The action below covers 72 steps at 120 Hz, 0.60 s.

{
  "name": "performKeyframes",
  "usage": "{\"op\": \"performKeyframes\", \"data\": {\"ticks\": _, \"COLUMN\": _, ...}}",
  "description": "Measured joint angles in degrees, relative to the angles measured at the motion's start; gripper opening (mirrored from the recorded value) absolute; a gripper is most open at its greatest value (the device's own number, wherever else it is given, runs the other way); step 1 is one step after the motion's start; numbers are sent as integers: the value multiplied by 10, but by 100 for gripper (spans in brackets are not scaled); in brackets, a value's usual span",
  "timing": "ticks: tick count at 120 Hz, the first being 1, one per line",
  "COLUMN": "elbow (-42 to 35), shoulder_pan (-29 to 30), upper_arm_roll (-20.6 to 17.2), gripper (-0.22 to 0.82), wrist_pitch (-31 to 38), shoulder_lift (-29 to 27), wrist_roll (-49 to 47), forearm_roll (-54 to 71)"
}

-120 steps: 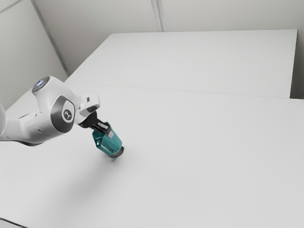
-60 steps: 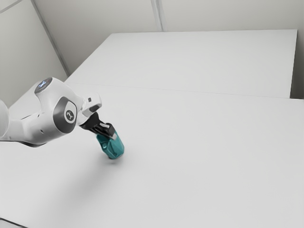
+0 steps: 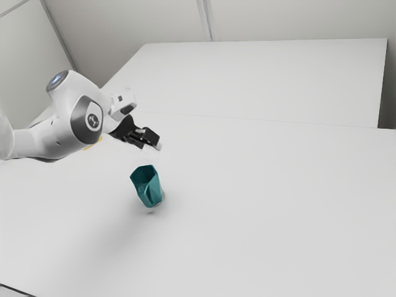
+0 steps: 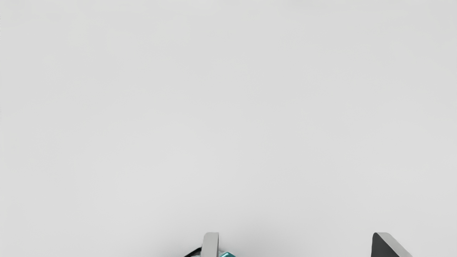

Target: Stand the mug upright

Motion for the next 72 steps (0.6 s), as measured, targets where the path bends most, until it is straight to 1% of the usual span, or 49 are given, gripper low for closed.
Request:
{"op": "performKeyframes", "data": {"ticks": 7, "elbow": 85, "shoulder_pan": 0, "upper_arm_roll": 0, "gripper": 46, "wrist_pitch": -47, "shoulder_lift": 46, "wrist_roll": -5, "forearm_roll": 29}}
{"op": "performKeyframes", "data": {"ticks": 13, "elbow": 133, "shoulder_pan": -1, "upper_arm_roll": 1, "gripper": 48, "wrist_pitch": -87, "shoulder_lift": 68, "wrist_roll": -11, "forearm_roll": 56}}
{"op": "performKeyframes", "data": {"ticks": 20, "elbow": 165, "shoulder_pan": -15, "upper_arm_roll": 13, "gripper": 51, "wrist_pitch": -130, "shoulder_lift": 75, "wrist_roll": -19, "forearm_roll": 79}}
{"op": "performKeyframes", "data": {"ticks": 26, "elbow": 210, "shoulder_pan": -32, "upper_arm_roll": 28, "gripper": 53, "wrist_pitch": -173, "shoulder_lift": 78, "wrist_roll": -25, "forearm_roll": 106}}
{"op": "performKeyframes", "data": {"ticks": 40, "elbow": 318, "shoulder_pan": -40, "upper_arm_roll": 32, "gripper": 56, "wrist_pitch": -280, "shoulder_lift": 81, "wrist_roll": -41, "forearm_roll": 160}}
{"op": "performKeyframes", "data": {"ticks": 51, "elbow": 364, "shoulder_pan": -39, "upper_arm_roll": 28, "gripper": 58, "wrist_pitch": -347, "shoulder_lift": 74, "wrist_roll": -51, "forearm_roll": 179}}
{"op": "performKeyframes", "data": {"ticks": 58, "elbow": 392, "shoulder_pan": -21, "upper_arm_roll": 8, "gripper": 58, "wrist_pitch": -384, "shoulder_lift": 71, "wrist_roll": -57, "forearm_roll": 185}}
{"op": "performKeyframes", "data": {"ticks": 72, "elbow": 412, "shoulder_pan": -9, "upper_arm_roll": -6, "gripper": 59, "wrist_pitch": -434, "shoulder_lift": 73, "wrist_roll": -67, "forearm_roll": 191}}
